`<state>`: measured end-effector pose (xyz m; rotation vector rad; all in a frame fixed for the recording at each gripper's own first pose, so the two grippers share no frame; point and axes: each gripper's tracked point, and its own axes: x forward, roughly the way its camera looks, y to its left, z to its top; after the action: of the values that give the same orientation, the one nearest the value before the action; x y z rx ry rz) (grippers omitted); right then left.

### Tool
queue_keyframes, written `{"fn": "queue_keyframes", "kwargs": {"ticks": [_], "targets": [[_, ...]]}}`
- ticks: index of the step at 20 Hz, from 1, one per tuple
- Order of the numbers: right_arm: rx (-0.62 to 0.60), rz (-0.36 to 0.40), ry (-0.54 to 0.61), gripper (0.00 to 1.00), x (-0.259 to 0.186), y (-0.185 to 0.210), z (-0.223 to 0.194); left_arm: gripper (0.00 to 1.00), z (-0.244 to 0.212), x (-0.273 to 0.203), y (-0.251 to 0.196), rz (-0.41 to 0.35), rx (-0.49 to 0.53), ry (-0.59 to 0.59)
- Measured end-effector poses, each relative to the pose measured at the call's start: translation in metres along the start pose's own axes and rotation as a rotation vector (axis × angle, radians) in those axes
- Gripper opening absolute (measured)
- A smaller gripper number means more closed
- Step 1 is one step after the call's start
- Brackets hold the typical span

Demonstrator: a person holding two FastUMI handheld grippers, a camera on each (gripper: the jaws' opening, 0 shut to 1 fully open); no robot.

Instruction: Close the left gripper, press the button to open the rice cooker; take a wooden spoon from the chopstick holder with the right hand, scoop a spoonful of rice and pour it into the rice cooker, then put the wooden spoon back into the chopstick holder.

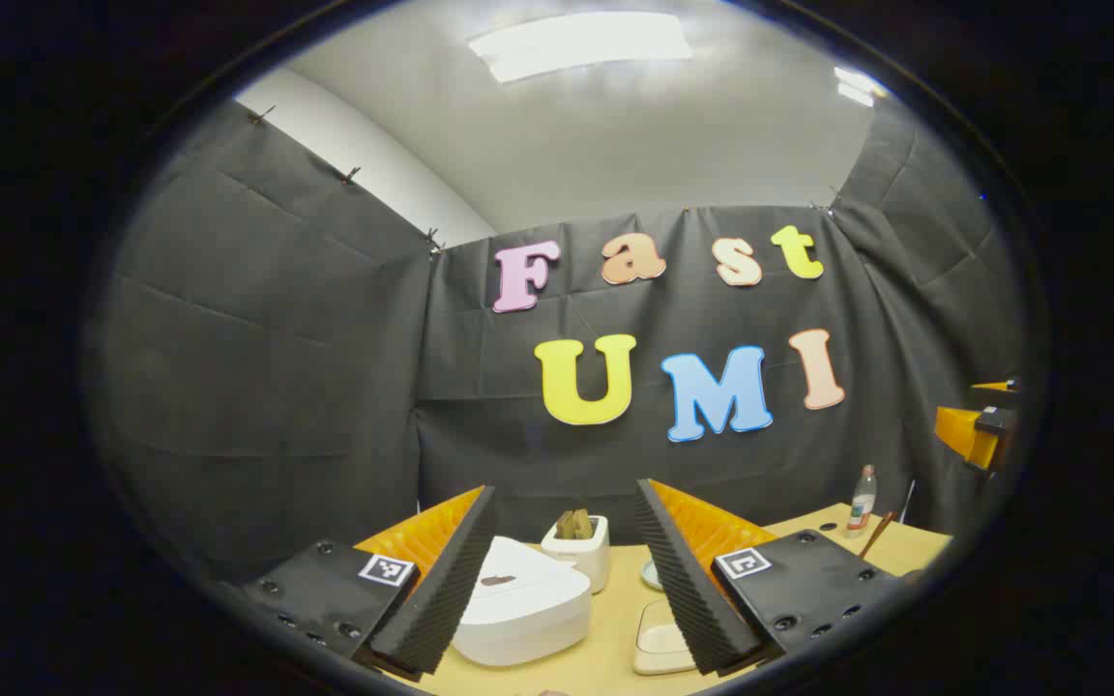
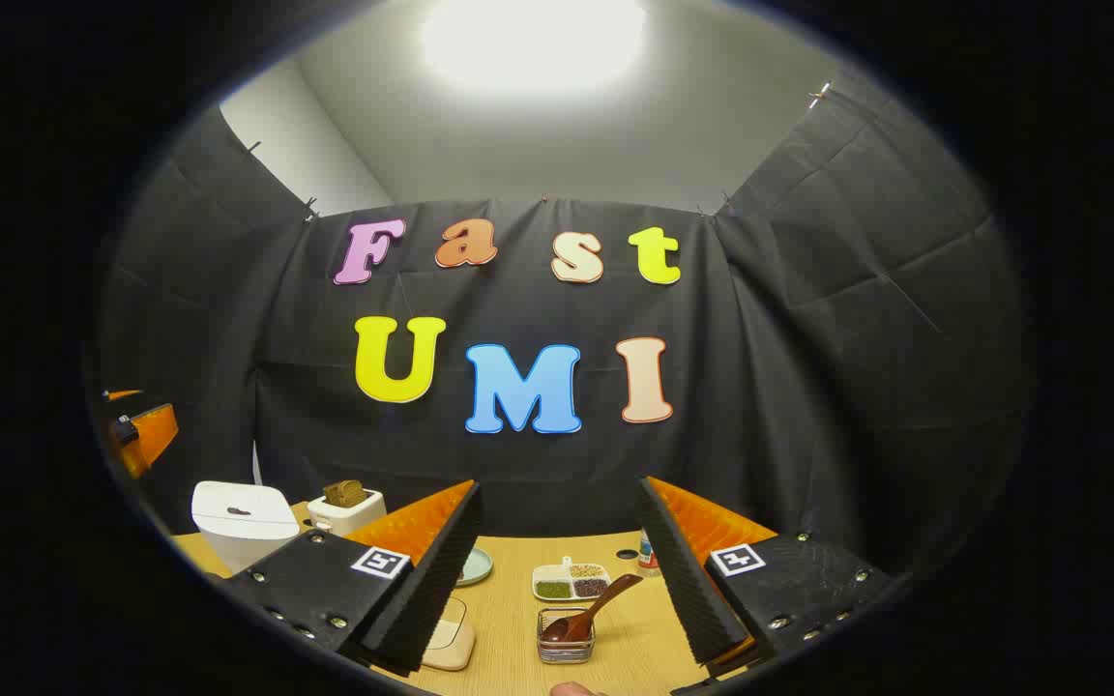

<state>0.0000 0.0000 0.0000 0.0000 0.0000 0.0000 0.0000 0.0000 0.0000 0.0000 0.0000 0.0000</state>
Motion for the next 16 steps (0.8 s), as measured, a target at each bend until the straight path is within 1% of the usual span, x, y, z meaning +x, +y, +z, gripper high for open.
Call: {"fn": "queue_keyframes", "kwargs": {"ticks": [2, 3, 7, 8, 11, 12, 13, 16], "targets": [[-0.002, 0.001, -0.003, 0.97, 0.0, -0.001, 0.0, 0.92, -0.002, 0.002, 0.001, 0.0, 0.0, 0.001], [-0.002, 0.001, -0.003, 0.97, 0.001, 0.0, 0.0, 0.97, -0.004, 0.003, 0.0, -0.002, 0.001, 0.001], [0.0, 0.001, -0.001, 0.97, 0.004, 0.001, -0.002, 0.97, -0.006, 0.008, -0.001, -0.006, 0.015, 0.001], [0.001, 0.0, -0.003, 0.97, 0.003, 0.001, -0.002, 0.92, -0.006, 0.008, -0.001, -0.008, 0.016, 0.0], [-0.006, -0.007, -0.006, 0.97, 0.004, -0.003, -0.002, 0.92, -0.01, 0.012, -0.002, -0.011, 0.014, 0.007], [-0.006, -0.01, -0.007, 0.97, 0.004, -0.004, -0.002, 0.97, -0.01, 0.013, -0.002, -0.013, 0.009, 0.007], [-0.006, -0.014, -0.007, 0.97, 0.003, -0.005, -0.002, 1.0, -0.012, 0.013, -0.003, -0.016, 0.004, 0.009], [0.001, -0.024, 0.002, 0.97, 0.004, -0.008, -0.005, 0.97, -0.016, 0.016, -0.004, -0.018, 0.001, 0.011]]}}
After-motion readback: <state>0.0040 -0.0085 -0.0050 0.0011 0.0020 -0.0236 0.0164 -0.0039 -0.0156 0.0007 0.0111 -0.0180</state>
